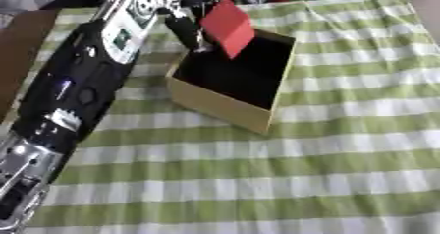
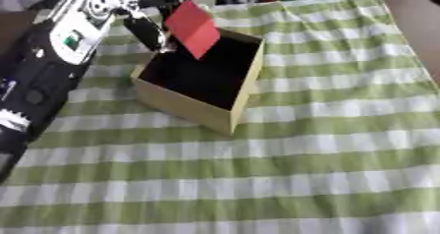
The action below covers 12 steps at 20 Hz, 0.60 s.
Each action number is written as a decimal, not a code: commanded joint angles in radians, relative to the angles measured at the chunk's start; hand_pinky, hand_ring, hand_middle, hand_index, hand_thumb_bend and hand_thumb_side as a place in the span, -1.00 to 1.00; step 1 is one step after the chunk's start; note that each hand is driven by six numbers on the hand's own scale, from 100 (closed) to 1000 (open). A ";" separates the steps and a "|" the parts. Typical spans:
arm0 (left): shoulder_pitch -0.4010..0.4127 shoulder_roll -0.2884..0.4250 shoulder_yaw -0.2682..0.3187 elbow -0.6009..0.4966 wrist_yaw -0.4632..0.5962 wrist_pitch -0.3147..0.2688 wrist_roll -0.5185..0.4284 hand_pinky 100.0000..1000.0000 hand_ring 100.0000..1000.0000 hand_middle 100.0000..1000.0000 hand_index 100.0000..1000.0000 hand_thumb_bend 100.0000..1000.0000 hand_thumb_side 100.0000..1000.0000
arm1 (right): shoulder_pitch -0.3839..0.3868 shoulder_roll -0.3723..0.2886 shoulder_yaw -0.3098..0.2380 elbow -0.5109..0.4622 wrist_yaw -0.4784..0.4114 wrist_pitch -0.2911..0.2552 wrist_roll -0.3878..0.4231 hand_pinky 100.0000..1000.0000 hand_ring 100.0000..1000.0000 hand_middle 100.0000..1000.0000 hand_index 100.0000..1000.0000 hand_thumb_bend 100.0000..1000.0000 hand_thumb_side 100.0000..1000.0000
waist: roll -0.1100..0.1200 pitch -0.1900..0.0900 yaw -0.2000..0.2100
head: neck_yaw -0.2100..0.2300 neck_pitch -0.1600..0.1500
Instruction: Pick up objects on the table and place them in the box.
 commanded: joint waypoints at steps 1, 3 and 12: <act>-0.009 0.005 -0.019 0.002 0.023 -0.045 -0.036 0.72 0.33 0.23 0.68 -0.12 -1.00 | -0.012 -0.010 -0.007 -0.020 -0.007 -0.001 -0.001 0.77 0.40 0.39 0.75 -1.00 0.16 | -0.004 -0.019 -0.002 | 0.000 0.003; -0.006 0.008 -0.021 0.004 0.034 -0.077 -0.067 0.73 0.36 0.26 0.70 -0.06 -1.00 | -0.012 -0.009 -0.008 -0.020 -0.007 -0.001 -0.002 0.77 0.40 0.39 0.75 -1.00 0.16 | -0.004 -0.018 -0.001 | -0.001 0.005; -0.003 0.024 0.032 -0.016 -0.007 -0.197 -0.146 0.66 0.51 0.53 0.92 0.42 -0.85 | -0.009 -0.006 -0.008 -0.020 -0.009 0.000 -0.001 0.77 0.40 0.39 0.75 -1.00 0.17 | -0.005 -0.020 0.000 | -0.004 0.009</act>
